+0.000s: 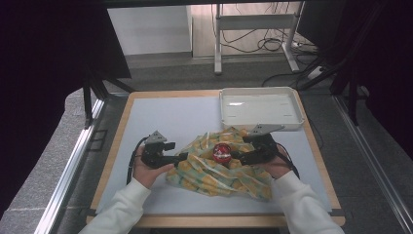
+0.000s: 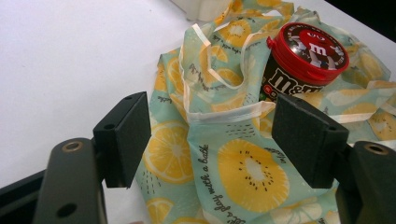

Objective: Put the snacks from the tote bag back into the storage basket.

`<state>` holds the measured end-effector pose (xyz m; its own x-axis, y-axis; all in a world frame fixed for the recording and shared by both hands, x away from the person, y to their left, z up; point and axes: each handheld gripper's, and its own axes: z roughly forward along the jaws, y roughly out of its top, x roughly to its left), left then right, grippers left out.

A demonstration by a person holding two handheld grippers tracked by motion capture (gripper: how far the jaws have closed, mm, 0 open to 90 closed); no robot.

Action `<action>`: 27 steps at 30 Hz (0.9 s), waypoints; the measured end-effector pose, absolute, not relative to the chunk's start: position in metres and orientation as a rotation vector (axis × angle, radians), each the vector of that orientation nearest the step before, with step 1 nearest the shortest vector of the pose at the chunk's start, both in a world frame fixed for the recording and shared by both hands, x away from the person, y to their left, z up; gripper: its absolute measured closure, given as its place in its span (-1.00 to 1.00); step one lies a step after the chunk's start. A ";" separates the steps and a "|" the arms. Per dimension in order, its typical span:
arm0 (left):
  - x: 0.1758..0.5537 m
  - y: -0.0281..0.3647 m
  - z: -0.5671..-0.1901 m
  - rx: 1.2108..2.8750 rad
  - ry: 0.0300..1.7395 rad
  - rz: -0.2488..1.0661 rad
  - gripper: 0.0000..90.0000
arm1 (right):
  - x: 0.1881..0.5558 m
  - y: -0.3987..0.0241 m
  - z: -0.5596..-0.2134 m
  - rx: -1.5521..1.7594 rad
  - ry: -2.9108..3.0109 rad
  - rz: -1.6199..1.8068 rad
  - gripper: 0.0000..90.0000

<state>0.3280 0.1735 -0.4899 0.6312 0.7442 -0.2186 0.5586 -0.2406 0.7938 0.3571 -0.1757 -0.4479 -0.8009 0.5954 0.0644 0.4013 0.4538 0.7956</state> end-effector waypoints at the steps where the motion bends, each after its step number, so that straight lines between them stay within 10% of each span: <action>1: 0.328 0.174 -0.490 1.928 1.030 0.252 -0.37 | 0.357 -0.174 -0.448 0.862 2.484 1.266 -0.55; 27: 0.325 0.176 -0.489 1.910 1.032 0.268 -0.35 | 0.365 -0.125 -0.479 0.872 2.564 1.121 -0.71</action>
